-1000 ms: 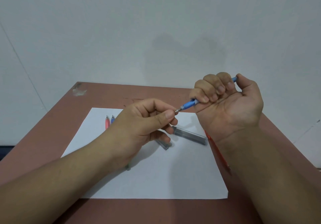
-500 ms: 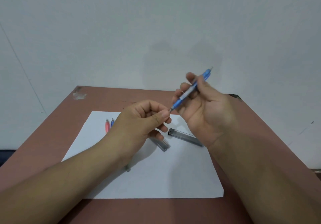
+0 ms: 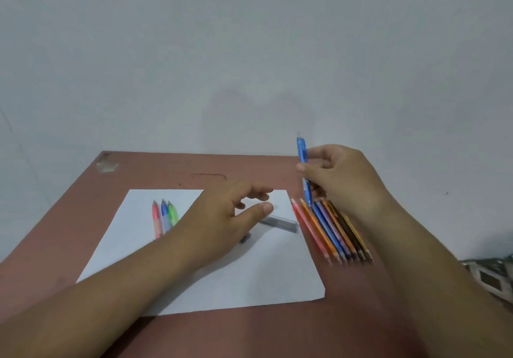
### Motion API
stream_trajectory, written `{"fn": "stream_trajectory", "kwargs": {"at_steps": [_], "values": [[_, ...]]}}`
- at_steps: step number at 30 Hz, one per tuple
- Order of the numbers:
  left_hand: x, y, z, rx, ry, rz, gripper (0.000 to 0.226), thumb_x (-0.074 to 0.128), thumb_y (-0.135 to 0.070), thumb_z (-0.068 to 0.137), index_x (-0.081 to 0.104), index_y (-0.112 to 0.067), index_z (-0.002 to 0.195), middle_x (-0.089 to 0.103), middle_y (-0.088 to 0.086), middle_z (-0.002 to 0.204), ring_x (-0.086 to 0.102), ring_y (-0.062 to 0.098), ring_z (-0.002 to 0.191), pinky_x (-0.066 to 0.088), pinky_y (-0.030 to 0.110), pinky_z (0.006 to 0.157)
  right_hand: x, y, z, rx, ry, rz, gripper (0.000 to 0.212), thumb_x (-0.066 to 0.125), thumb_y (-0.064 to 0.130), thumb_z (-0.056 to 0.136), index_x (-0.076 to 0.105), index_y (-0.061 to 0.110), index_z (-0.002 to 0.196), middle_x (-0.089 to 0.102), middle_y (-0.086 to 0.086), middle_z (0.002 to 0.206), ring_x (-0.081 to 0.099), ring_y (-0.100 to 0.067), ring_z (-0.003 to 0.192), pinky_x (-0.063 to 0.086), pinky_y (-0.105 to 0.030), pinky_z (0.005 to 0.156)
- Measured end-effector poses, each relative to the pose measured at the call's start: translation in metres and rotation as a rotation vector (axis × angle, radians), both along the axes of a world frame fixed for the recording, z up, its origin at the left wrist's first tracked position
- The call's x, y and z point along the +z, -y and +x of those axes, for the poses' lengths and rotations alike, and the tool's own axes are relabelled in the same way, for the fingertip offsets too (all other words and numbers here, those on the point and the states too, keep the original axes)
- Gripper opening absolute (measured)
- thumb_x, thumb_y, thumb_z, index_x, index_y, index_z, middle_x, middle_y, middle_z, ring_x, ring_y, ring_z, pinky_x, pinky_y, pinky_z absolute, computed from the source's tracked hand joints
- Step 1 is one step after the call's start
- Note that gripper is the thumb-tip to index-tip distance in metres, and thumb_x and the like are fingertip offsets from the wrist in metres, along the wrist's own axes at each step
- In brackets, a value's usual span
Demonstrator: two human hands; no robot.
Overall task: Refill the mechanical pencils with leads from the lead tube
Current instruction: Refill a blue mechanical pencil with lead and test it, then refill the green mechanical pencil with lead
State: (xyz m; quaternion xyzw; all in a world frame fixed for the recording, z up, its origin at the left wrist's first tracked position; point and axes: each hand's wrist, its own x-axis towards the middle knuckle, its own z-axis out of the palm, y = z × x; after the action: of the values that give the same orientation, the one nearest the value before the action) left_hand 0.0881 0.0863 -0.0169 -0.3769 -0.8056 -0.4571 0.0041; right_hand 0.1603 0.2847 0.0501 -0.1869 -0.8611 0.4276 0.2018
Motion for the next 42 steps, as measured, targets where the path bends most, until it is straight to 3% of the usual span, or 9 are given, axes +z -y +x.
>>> {"fn": "stream_trajectory", "kwargs": {"at_steps": [4, 7, 19, 21, 25, 28, 31, 35, 42], "values": [[0.006, -0.005, 0.005, -0.056, -0.069, -0.145, 0.037, 0.054, -0.058, 0.092, 0.053, -0.051, 0.129, 0.047, -0.051, 0.107, 0.045, -0.021, 0.107, 0.038, 0.010, 0.082, -0.009, -0.035, 0.028, -0.122, 0.159, 0.251, 0.028, 0.068, 0.032, 0.095, 0.070, 0.027, 0.122, 0.071, 0.007, 0.110, 0.065, -0.008, 0.090, 0.052, -0.027, 0.082], [0.008, -0.011, 0.006, -0.065, -0.117, -0.296, 0.051, 0.049, -0.063, 0.092, 0.045, -0.045, 0.141, 0.046, -0.035, 0.130, 0.042, -0.010, 0.111, 0.033, 0.013, 0.088, -0.025, -0.053, 0.044, -0.197, 0.289, 0.322, 0.032, 0.064, 0.028, 0.097, 0.068, 0.022, 0.129, 0.068, 0.000, 0.126, 0.064, -0.014, 0.101, 0.044, -0.022, 0.083], [-0.003, -0.016, 0.005, -0.021, -0.199, -0.403, 0.056, 0.053, -0.063, 0.091, 0.043, -0.044, 0.143, 0.045, -0.026, 0.143, 0.040, -0.003, 0.127, 0.036, 0.022, 0.103, -0.054, -0.048, 0.056, -0.159, 0.269, 0.531, 0.023, 0.054, 0.029, 0.101, 0.072, 0.017, 0.112, 0.071, 0.000, 0.102, 0.065, -0.015, 0.092, 0.051, -0.026, 0.078], [-0.004, -0.014, 0.000, 0.010, -0.211, -0.405, 0.054, 0.053, -0.062, 0.092, 0.045, -0.043, 0.142, 0.046, -0.025, 0.143, 0.040, -0.002, 0.128, 0.035, 0.022, 0.099, -0.051, -0.040, 0.051, -0.078, 0.242, 0.638, 0.019, 0.053, 0.031, 0.102, 0.070, 0.027, 0.110, 0.067, 0.005, 0.103, 0.062, -0.013, 0.097, 0.047, -0.022, 0.076], [-0.004, -0.004, -0.012, 0.075, -0.213, -0.427, 0.047, 0.051, -0.060, 0.094, 0.049, -0.044, 0.138, 0.049, -0.026, 0.137, 0.043, 0.003, 0.129, 0.037, 0.025, 0.099, -0.055, -0.016, 0.032, 0.213, 0.151, 0.754, 0.026, 0.055, 0.036, 0.098, 0.071, 0.034, 0.118, 0.066, 0.012, 0.108, 0.048, -0.016, 0.106, 0.047, -0.036, 0.092], [-0.002, 0.008, -0.026, 0.090, -0.200, -0.379, 0.030, 0.055, -0.048, 0.096, 0.058, -0.042, 0.126, 0.055, -0.026, 0.124, 0.051, 0.006, 0.117, 0.038, 0.025, 0.093, -0.057, 0.002, 0.014, 0.310, 0.206, 0.853, 0.020, 0.050, 0.037, 0.098, 0.067, 0.040, 0.088, 0.060, 0.014, 0.084, 0.041, -0.013, 0.089, 0.043, -0.033, 0.074], [0.000, 0.025, -0.040, 0.143, -0.130, -0.354, 0.024, 0.056, -0.042, 0.097, 0.062, -0.041, 0.121, 0.056, -0.028, 0.124, 0.050, 0.002, 0.116, 0.038, 0.026, 0.095, -0.052, 0.019, -0.002, 0.356, 0.244, 0.878, 0.045, 0.049, 0.031, 0.098, 0.032, 0.039, 0.058, 0.043, 0.009, 0.065, 0.038, -0.016, 0.073, 0.036, -0.032, 0.061], [0.001, 0.045, -0.055, 0.174, -0.062, -0.302, 0.012, 0.059, -0.042, 0.096, 0.065, -0.047, 0.106, 0.058, -0.035, 0.111, 0.054, -0.007, 0.110, 0.041, 0.026, 0.096, -0.052, 0.028, -0.012, 0.260, 0.260, 0.759, 0.018, 0.053, 0.036, 0.099, 0.069, 0.033, 0.092, 0.062, 0.005, 0.091, 0.057, -0.015, 0.085, 0.051, -0.032, 0.069], [0.013, 0.064, -0.067, 0.268, -0.073, -0.340, 0.020, 0.056, -0.041, 0.099, 0.068, -0.038, 0.114, 0.062, -0.018, 0.110, 0.055, -0.001, 0.094, 0.042, 0.024, 0.080, -0.056, 0.026, -0.019, 0.033, 0.247, 0.805, 0.021, 0.052, 0.031, 0.097, 0.067, 0.017, 0.091, 0.063, 0.001, 0.090, 0.058, -0.016, 0.083, 0.043, -0.025, 0.062]]}}
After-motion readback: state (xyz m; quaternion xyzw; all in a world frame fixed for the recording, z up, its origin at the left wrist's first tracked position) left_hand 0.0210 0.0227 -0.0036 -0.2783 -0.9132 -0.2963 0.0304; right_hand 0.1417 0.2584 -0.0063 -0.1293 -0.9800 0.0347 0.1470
